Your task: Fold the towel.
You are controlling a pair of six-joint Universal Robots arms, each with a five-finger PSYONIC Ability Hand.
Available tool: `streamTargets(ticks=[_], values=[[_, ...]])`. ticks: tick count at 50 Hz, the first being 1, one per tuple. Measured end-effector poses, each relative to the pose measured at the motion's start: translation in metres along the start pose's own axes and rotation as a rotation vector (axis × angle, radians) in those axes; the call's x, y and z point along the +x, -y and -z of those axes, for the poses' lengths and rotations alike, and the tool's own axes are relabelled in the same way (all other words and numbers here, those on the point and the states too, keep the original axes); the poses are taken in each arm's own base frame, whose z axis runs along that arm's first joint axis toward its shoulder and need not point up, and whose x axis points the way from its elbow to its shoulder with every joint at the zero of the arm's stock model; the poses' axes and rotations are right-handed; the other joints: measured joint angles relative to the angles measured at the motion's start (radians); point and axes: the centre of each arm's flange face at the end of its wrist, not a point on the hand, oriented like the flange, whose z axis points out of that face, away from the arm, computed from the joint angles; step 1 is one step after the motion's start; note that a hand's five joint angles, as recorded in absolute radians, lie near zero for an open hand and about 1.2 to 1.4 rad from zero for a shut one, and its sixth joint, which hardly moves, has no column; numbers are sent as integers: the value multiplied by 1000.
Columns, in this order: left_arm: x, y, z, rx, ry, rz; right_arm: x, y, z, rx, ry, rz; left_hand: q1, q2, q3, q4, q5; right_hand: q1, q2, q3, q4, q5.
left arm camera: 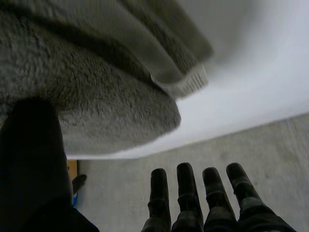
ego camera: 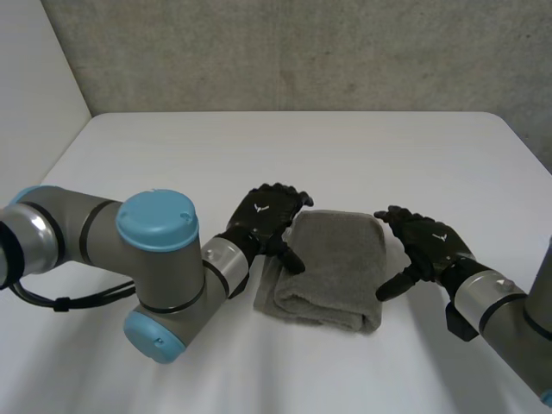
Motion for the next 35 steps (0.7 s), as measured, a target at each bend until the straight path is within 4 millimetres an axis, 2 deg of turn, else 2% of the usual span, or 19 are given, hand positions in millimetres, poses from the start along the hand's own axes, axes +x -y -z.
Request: streamTargets(ticks=[8,13,18,22,25,31,35], values=[[-5,-23,-5,-88,10,8,-2,-17,-16,-51,8,-35,-17,-16,0,0,-7,0,0,0,0,0],[-9,-23,-7,-91,21,-24,-4,-21,-21,-64,15,-30,-73,-85,0,0,-72,0,0,0,0,0],[-19,-14,-7,-79,45,-73,-6,-12,-21,-41,21,-8,-92,-113,0,0,-90,0,0,0,0,0],[-27,7,-2,-50,69,-90,-7,6,-17,2,21,38,-92,-115,0,0,-92,0,0,0,0,0],[-30,27,5,-21,84,-91,-9,27,-11,46,17,82,-92,-116,0,0,-92,0,0,0,0,0],[-33,82,29,52,115,-64,-14,97,14,199,-23,164,-92,-116,0,0,-92,0,0,0,0,0],[-36,114,48,90,144,-34,-15,130,28,277,-73,184,-92,-116,0,0,-92,0,0,0,0,0]])
